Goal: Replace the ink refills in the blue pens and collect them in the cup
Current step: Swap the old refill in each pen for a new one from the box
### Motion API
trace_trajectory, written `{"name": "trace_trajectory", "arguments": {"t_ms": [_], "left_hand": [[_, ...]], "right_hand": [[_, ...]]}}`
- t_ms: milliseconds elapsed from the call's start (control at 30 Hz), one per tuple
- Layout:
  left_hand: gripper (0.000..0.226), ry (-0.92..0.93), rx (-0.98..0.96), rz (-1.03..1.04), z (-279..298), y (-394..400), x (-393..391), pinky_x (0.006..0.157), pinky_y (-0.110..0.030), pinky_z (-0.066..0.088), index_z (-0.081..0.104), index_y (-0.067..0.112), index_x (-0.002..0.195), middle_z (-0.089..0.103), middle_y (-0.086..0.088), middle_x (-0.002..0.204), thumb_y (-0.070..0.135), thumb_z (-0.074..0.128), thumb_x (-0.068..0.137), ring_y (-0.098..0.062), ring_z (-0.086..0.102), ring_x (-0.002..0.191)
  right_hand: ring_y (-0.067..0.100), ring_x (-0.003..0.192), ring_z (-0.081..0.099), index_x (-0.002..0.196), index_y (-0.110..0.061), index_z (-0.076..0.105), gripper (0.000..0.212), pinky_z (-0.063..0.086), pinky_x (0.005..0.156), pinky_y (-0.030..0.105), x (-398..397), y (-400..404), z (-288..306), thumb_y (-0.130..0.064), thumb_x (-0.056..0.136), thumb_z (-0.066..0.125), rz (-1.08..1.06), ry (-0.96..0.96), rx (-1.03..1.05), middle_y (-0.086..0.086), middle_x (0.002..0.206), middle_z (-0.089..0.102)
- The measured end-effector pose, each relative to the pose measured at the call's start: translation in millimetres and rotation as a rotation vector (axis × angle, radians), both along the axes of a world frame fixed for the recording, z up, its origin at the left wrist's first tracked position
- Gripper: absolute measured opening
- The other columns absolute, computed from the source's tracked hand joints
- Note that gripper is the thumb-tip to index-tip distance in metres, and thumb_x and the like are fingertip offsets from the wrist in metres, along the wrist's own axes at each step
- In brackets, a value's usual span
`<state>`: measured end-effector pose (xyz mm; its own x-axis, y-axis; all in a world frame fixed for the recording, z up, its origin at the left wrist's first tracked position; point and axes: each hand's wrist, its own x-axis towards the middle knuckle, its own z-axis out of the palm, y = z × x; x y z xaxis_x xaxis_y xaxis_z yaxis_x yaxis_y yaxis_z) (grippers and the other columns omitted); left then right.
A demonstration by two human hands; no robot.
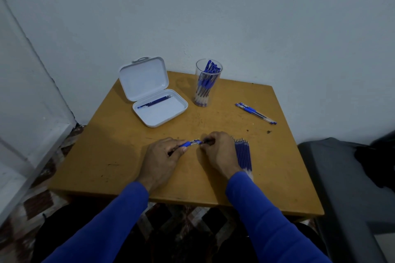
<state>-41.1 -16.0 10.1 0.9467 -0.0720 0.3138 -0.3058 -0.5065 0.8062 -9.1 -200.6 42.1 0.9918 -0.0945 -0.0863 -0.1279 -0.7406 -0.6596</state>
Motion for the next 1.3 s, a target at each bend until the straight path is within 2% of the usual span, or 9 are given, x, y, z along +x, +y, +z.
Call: {"name": "trace_trajectory", "arguments": {"t_ms": [100, 200, 300, 367, 600, 733, 967, 1167, 1300], "left_hand": [[0.024, -0.003, 0.011, 0.001, 0, 0, 0, 0.068, -0.023, 0.049, 0.074, 0.024, 0.118, 0.067, 0.017, 0.085, 0.024, 0.069, 0.094, -0.005, 0.06, 0.077], [0.024, -0.01, 0.011, 0.009, 1, -1, 0, 0.067, -0.023, 0.048, 0.074, 0.023, 0.117, 0.067, 0.015, 0.084, 0.023, 0.069, 0.094, -0.005, 0.06, 0.076], [0.024, -0.012, 0.003, 0.011, 2, -1, -1, 0.067, -0.023, 0.05, 0.075, 0.023, 0.117, 0.067, 0.016, 0.084, 0.021, 0.07, 0.094, -0.005, 0.06, 0.076], [0.024, -0.019, 0.008, 0.008, 2, 0, -1, 0.067, -0.022, 0.049, 0.075, 0.024, 0.117, 0.067, 0.016, 0.084, 0.022, 0.07, 0.094, -0.004, 0.06, 0.076], [0.022, -0.021, -0.009, 0.012, 4, 0, -2, 0.065, -0.011, 0.042, 0.075, 0.023, 0.115, 0.065, 0.019, 0.081, 0.021, 0.07, 0.094, -0.003, 0.06, 0.076], [0.021, -0.014, -0.014, 0.005, 2, 0, -1, 0.065, -0.017, 0.048, 0.075, 0.026, 0.115, 0.069, 0.015, 0.086, 0.023, 0.069, 0.094, -0.005, 0.062, 0.078], [0.021, -0.019, -0.024, 0.015, 1, -1, 0, 0.065, -0.014, 0.045, 0.076, 0.025, 0.114, 0.069, 0.015, 0.086, 0.022, 0.069, 0.095, -0.006, 0.062, 0.078], [0.022, -0.032, -0.016, 0.021, 1, -1, 0, 0.063, -0.01, 0.04, 0.076, 0.023, 0.115, 0.064, 0.022, 0.08, 0.02, 0.07, 0.094, -0.003, 0.059, 0.073], [0.024, -0.01, -0.025, 0.032, 0, -1, 0, 0.065, -0.017, 0.043, 0.075, 0.022, 0.117, 0.064, 0.02, 0.08, 0.023, 0.069, 0.094, -0.004, 0.058, 0.073]], "right_hand": [[0.002, 0.093, 0.057, 0.116, -0.021, 0.07, 0.023, 0.039, 0.067, 0.009, -5, -1, 1, -0.017, 0.093, 0.072, -0.056, -0.045, 0.064, -0.01, 0.104, 0.064], [0.003, 0.085, 0.061, 0.111, -0.023, 0.071, 0.016, 0.046, 0.067, 0.013, -15, 1, 1, -0.016, 0.097, 0.065, -0.108, -0.103, 0.24, -0.011, 0.099, 0.065], [0.011, 0.053, 0.053, 0.101, -0.014, 0.073, 0.01, 0.04, 0.04, 0.025, -26, 5, 6, -0.013, 0.098, 0.063, -0.102, 0.078, 0.692, 0.004, 0.078, 0.066], [0.015, 0.047, 0.046, 0.098, -0.007, 0.074, 0.01, 0.033, 0.034, 0.025, -29, 8, 7, -0.014, 0.096, 0.066, -0.032, 0.138, 0.827, 0.012, 0.072, 0.062], [0.013, 0.051, 0.051, 0.105, -0.003, 0.064, 0.014, 0.038, 0.037, 0.024, -29, 13, 9, -0.016, 0.102, 0.059, -0.082, 0.089, 0.947, 0.012, 0.08, 0.066], [0.017, 0.055, 0.058, 0.113, -0.003, 0.056, 0.015, 0.042, 0.036, 0.026, -27, 12, 13, -0.015, 0.106, 0.053, -0.116, 0.064, 1.089, 0.016, 0.093, 0.074], [0.017, 0.061, 0.063, 0.118, 0.0, 0.057, 0.019, 0.049, 0.043, 0.025, -27, 17, 13, -0.013, 0.105, 0.052, -0.05, 0.037, 1.046, 0.016, 0.095, 0.073], [0.021, 0.068, 0.07, 0.118, -0.005, 0.051, 0.017, 0.055, 0.046, 0.028, -19, 15, 21, -0.018, 0.109, 0.045, -0.16, -0.09, 1.069, 0.015, 0.099, 0.077], [0.018, 0.064, 0.068, 0.113, -0.01, 0.055, 0.013, 0.054, 0.046, 0.027, -13, 6, 27, -0.02, 0.108, 0.047, -0.305, -0.152, 1.052, 0.013, 0.092, 0.077]]}}
